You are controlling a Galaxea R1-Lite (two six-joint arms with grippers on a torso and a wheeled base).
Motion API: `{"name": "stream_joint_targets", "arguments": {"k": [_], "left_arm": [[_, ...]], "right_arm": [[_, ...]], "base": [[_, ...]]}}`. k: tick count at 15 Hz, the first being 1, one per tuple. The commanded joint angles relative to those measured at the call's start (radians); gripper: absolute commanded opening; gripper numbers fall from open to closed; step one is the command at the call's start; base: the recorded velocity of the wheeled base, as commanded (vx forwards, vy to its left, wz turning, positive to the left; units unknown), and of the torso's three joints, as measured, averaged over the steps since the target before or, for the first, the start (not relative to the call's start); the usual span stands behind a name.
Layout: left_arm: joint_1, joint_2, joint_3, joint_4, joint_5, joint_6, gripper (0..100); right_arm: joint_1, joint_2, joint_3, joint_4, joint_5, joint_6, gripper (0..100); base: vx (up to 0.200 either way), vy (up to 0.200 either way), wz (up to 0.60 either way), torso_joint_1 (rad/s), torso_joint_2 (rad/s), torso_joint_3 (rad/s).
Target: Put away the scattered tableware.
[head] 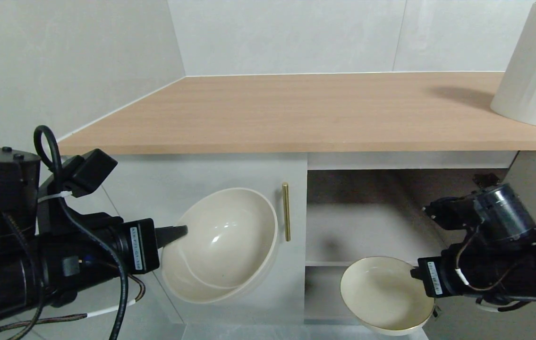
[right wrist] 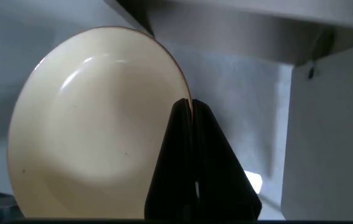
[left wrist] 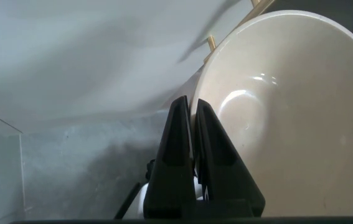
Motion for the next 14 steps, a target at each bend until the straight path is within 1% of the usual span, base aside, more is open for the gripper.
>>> {"name": "stream_joint_targets", "arguments": {"k": [1, 2, 4, 6, 8, 10, 11, 12, 13, 14], "left_arm": [[0.0, 0.002, 0.0, 0.0, 0.0, 0.0, 0], [0.0, 0.002, 0.0, 0.0, 0.0, 0.0, 0], [0.0, 0.002, 0.0, 0.0, 0.0, 0.0, 0], [0.0, 0.005, 0.0, 0.0, 0.0, 0.0, 0], [0.0, 0.011, 0.0, 0.0, 0.0, 0.0, 0], [0.0, 0.014, 0.0, 0.0, -0.001, 0.0, 0], [0.0, 0.014, 0.0, 0.0, -0.001, 0.0, 0], [0.0, 0.018, 0.0, 0.0, -0.001, 0.0, 0], [0.0, 0.018, 0.0, 0.0, -0.001, 0.0, 0], [0.0, 0.018, 0.0, 0.0, -0.001, 0.0, 0]], "right_arm": [[-0.018, 0.182, 0.024, -0.088, -0.002, 0.003, 0], [-0.029, 0.206, 0.025, -0.113, -0.002, 0.005, 0], [-0.073, 0.318, 0.021, -0.226, -0.002, 0.042, 0], [-0.11, 0.42, 0.015, -0.369, -0.007, 0.048, 0], [-0.14, 0.512, 0.016, -0.542, -0.024, 0.046, 0], [-0.16, 0.581, 0.005, -0.66, -0.051, 0.046, 0], [-0.165, 0.597, -0.001, -0.685, -0.064, 0.046, 0], [-0.177, 0.65, -0.024, -0.722, -0.113, 0.046, 0], [-0.185, 0.674, -0.045, -0.728, -0.145, 0.046, 0], [-0.187, 0.677, -0.048, -0.729, -0.148, 0.046, 0]], "base": [[0.0, 0.0, 0.0, 0.0, 0.0, 0.0], [0.0, 0.0, 0.0, 0.0, 0.0, 0.0], [0.0, 0.0, 0.0, 0.0, 0.0, 0.0], [0.0, 0.0, 0.0, 0.0, 0.0, 0.0], [0.0, 0.0, 0.0, 0.0, 0.0, 0.0], [0.0, 0.0, 0.0, 0.0, 0.0, 0.0], [0.0, 0.0, 0.0, 0.0, 0.0, 0.0], [0.0, 0.0, 0.0, 0.0, 0.0, 0.0], [0.0, 0.0, 0.0, 0.0, 0.0, 0.0], [0.0, 0.0, 0.0, 0.0, 0.0, 0.0]]}}
